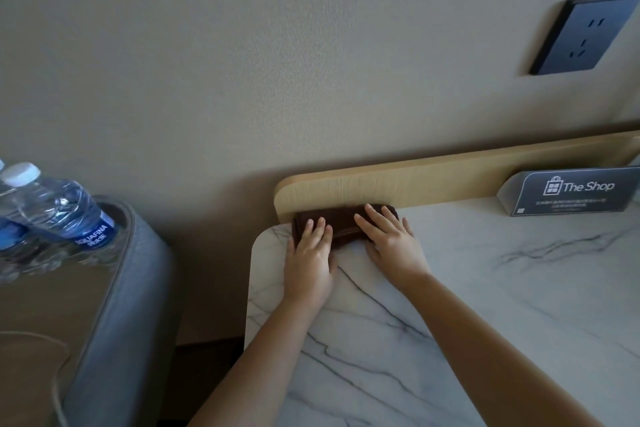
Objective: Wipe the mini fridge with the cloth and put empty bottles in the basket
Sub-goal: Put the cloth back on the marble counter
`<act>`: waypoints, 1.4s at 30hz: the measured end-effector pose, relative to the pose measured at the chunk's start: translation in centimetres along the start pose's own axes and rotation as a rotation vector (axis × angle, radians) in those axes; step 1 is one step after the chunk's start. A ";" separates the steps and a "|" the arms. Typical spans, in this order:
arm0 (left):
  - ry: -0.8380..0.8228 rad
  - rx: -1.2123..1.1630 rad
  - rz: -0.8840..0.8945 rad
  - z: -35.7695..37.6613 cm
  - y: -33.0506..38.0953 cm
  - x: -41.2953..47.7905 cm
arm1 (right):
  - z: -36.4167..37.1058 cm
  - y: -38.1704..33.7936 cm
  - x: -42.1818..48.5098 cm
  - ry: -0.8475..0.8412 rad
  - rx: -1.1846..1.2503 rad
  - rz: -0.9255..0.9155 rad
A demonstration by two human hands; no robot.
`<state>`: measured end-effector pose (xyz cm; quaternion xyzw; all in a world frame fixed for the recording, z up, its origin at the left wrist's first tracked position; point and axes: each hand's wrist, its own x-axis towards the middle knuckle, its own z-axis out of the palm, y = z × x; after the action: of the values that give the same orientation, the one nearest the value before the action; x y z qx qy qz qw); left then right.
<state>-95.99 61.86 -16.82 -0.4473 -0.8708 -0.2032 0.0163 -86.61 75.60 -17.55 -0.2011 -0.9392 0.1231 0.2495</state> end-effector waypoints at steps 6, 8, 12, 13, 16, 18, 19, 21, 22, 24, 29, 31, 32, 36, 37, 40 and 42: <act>-0.017 0.034 -0.032 -2.3 1.5 -4.0 | -3.1 -2.0 -3.6 -0.043 -0.014 0.102; 0.024 0.012 -0.034 -2.8 2.2 -6.1 | -4.1 -3.1 -5.6 -0.020 -0.035 0.085; 0.094 0.004 -0.025 -3.5 3.5 -11.3 | -6.2 -4.9 -10.4 0.042 -0.083 0.090; 0.104 0.000 -0.017 -3.8 4.0 -12.7 | -6.7 -5.3 -11.7 0.056 -0.087 0.102; 0.130 -0.007 0.016 -4.3 5.0 -16.8 | -8.3 -6.5 -15.3 0.066 -0.089 0.136; 0.123 -0.020 0.035 -4.8 5.5 -19.2 | -9.3 -7.4 -17.7 0.074 -0.098 0.150; 0.119 -0.028 0.044 -5.0 5.7 -20.2 | -9.7 -7.8 -18.8 0.075 -0.101 0.160; 0.111 -0.041 0.059 -5.6 6.0 -22.2 | -10.7 -8.7 -21.0 0.080 -0.099 0.181; 0.109 -0.051 0.070 -5.9 6.1 -23.2 | -11.2 -9.2 -22.0 0.081 -0.099 0.192; 0.107 -0.079 0.098 -6.4 6.2 -25.0 | -12.2 -10.5 -24.2 0.079 -0.115 0.224; 0.088 -0.116 0.178 -8.0 5.9 -29.1 | -14.2 -14.5 -29.0 0.081 -0.146 0.299; 0.077 -0.136 0.220 -8.7 5.8 -30.9 | -14.9 -16.2 -30.9 0.079 -0.155 0.335; 0.068 -0.149 0.235 -9.1 5.6 -31.9 | -15.2 -17.2 -31.9 0.070 -0.161 0.351; 0.051 -0.164 0.260 -10.8 4.4 -35.8 | -16.1 -20.8 -36.1 0.045 -0.220 0.397; 0.048 -0.171 0.265 -11.1 4.0 -36.7 | -16.3 -21.7 -37.2 0.046 -0.236 0.409; 0.015 -0.222 0.301 -11.5 3.3 -39.5 | -16.9 -24.3 -40.3 0.057 -0.275 0.475; -0.007 -0.260 0.332 -11.7 3.2 -41.2 | -17.4 -25.9 -42.3 0.052 -0.285 0.523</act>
<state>-70.59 27.35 -13.63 -0.5837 -0.7517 -0.3066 -0.0116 -52.16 36.28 -11.98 -0.4725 -0.8565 0.0451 0.2027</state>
